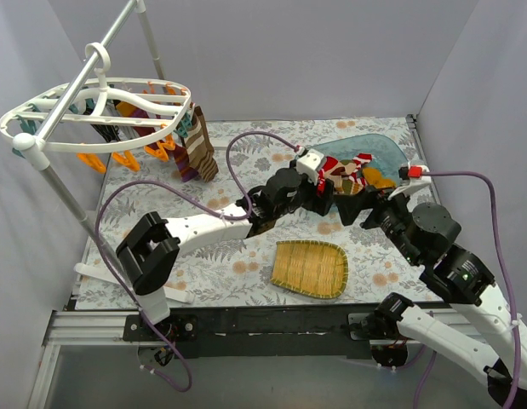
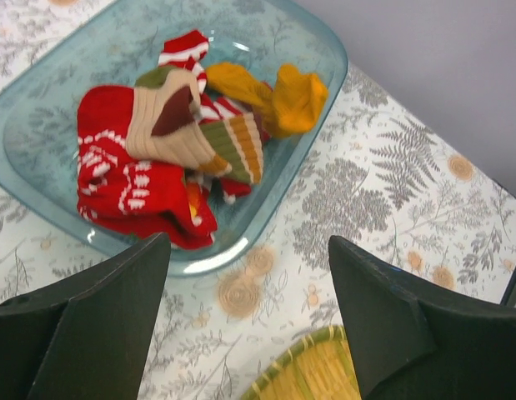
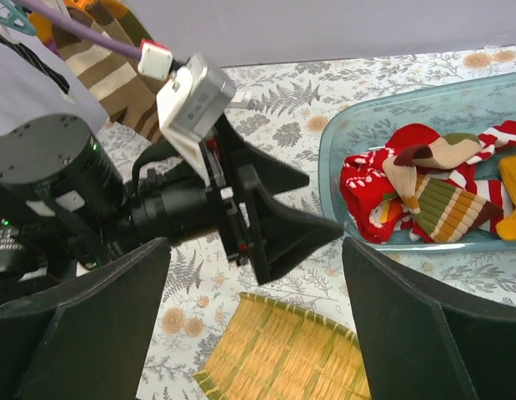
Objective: Remove the socks clipped to the hanger
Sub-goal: Remove the sock from the hanger.
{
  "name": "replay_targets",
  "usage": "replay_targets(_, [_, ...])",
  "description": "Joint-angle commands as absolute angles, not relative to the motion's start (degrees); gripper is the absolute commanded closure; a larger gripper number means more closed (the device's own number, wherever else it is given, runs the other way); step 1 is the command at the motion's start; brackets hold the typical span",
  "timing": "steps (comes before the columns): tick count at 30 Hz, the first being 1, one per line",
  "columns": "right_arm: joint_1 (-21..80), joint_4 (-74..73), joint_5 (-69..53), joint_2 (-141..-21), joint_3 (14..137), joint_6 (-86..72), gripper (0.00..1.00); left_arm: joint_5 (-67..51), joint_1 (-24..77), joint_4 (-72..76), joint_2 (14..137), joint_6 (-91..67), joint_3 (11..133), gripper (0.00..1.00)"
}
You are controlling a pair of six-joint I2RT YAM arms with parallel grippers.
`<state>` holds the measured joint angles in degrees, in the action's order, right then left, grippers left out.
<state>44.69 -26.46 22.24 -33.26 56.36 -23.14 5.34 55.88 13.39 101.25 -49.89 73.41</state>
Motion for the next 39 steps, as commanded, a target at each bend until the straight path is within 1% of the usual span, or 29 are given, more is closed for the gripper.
replay_targets(1, [44.74, -19.61, 20.66, -36.47, 56.95, -21.27, 0.07, 5.54, 56.16, 13.62, 93.44, -53.17, 68.30, 0.24])
replay_targets(6, [44.74, -13.03, 17.05, -43.57, 58.62, -18.46, 0.06, 9.66, 56.43, 12.92, 83.95, -59.39, 57.69, 0.23])
replay_targets(9, [44.56, -9.68, 15.65, -48.05, 60.64, -17.05, 0.04, 15.80, 56.43, 8.72, 77.99, -65.19, 52.50, 0.23])
replay_targets(10, [44.56, -8.88, 15.04, -49.21, 61.86, -16.79, 0.04, 17.73, 56.43, 5.05, 76.74, -67.56, 51.60, 0.22])
replay_targets(12, [44.03, -7.30, 13.98, -52.90, 62.92, -16.52, 0.04, 19.42, 56.43, 2.03, 72.54, -70.13, 49.49, 0.22])
replay_targets(15, [42.19, -3.26, 9.16, -58.17, 65.21, -16.44, 0.03, 21.09, 56.51, -2.36, 67.26, -74.70, 45.54, 0.22])
replay_targets(20, [35.88, 6.30, -4.90, -67.47, 68.46, -18.19, 0.03, 26.54, 56.51, -9.57, 60.92, -80.67, 41.49, 0.22])
replay_targets(22, [34.28, 8.86, -11.04, -70.30, 69.52, -18.63, 0.04, 28.99, 56.51, -12.81, 59.42, -82.34, 41.05, 0.21])
replay_targets(26, [33.57, 13.09, -17.92, -79.42, 73.29, -17.75, 0.04, 33.82, 56.51, -19.32, 58.36, -86.21, 41.66, 0.21])
replay_targets(31, [33.66, 15.64, -27.14, -91.12, 83.29, -19.16, 0.05, 37.00, 56.51, -27.84, 58.71, -92.98, 42.71, 0.20])
replay_targets(35, [33.66, 16.08, -30.40, -102.01, 90.86, -20.04, 0.07, 37.97, 56.60, -31.37, 56.87, -96.15, 41.57, 0.20])
replay_targets(39, [33.92, 16.35, -33.39, -110.20, 98.69, -20.04, 0.09, 38.32, 56.51, -34.88, 55.37, -98.87, 40.17, 0.20])
